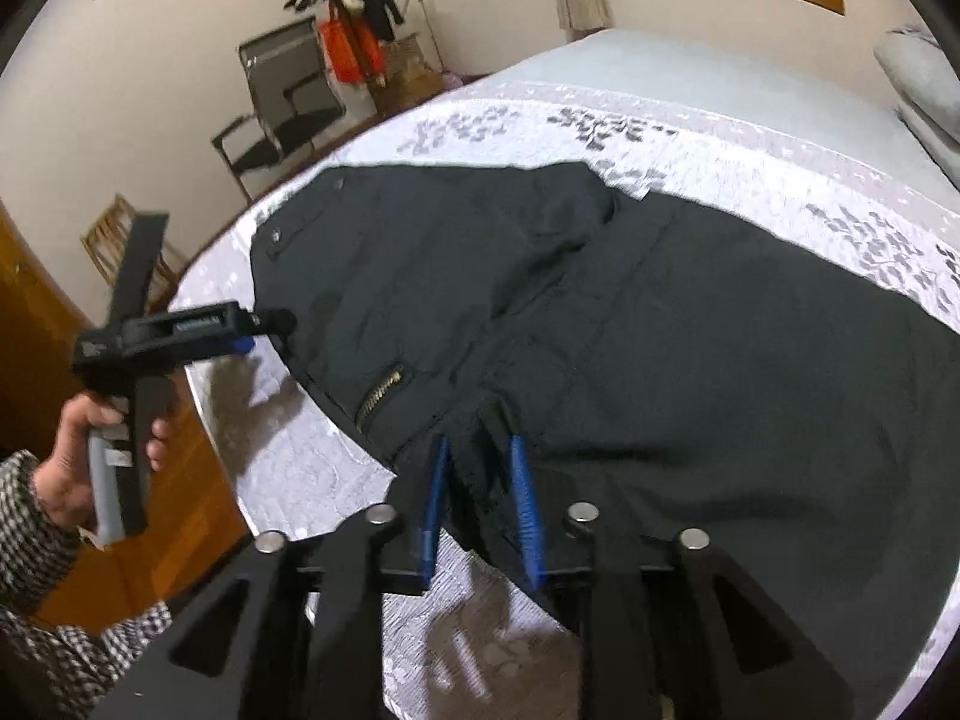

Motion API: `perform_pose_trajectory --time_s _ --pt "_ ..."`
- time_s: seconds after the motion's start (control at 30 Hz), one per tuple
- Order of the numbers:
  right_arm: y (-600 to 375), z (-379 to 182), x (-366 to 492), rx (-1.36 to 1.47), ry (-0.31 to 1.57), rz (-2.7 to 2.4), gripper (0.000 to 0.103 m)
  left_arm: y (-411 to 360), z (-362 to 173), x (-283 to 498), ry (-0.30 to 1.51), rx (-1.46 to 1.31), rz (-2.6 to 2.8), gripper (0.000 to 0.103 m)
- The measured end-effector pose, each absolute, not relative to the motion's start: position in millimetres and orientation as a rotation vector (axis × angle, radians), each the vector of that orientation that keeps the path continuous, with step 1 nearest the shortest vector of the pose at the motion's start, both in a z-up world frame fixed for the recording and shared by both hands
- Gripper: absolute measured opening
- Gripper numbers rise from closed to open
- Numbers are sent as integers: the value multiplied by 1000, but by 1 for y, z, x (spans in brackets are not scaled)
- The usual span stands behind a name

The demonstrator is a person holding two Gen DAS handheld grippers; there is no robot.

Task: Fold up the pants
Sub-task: 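Open the right gripper and withdraw it from the pants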

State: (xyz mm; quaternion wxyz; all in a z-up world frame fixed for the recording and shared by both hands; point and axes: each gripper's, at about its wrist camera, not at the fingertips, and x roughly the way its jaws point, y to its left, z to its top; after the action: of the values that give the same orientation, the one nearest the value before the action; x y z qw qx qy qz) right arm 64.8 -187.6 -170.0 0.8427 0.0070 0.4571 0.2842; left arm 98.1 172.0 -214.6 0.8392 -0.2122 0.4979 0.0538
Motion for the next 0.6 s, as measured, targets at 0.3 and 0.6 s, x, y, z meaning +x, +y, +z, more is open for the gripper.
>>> perform_pose_trajectory --time_s 0.3,0.6 --pt "-261 -147 61 163 899 480 46 188 -194 107 1017 -409 172 88" --pt "-362 -143 51 308 850 224 61 217 -185 122 1047 -446 194 90"
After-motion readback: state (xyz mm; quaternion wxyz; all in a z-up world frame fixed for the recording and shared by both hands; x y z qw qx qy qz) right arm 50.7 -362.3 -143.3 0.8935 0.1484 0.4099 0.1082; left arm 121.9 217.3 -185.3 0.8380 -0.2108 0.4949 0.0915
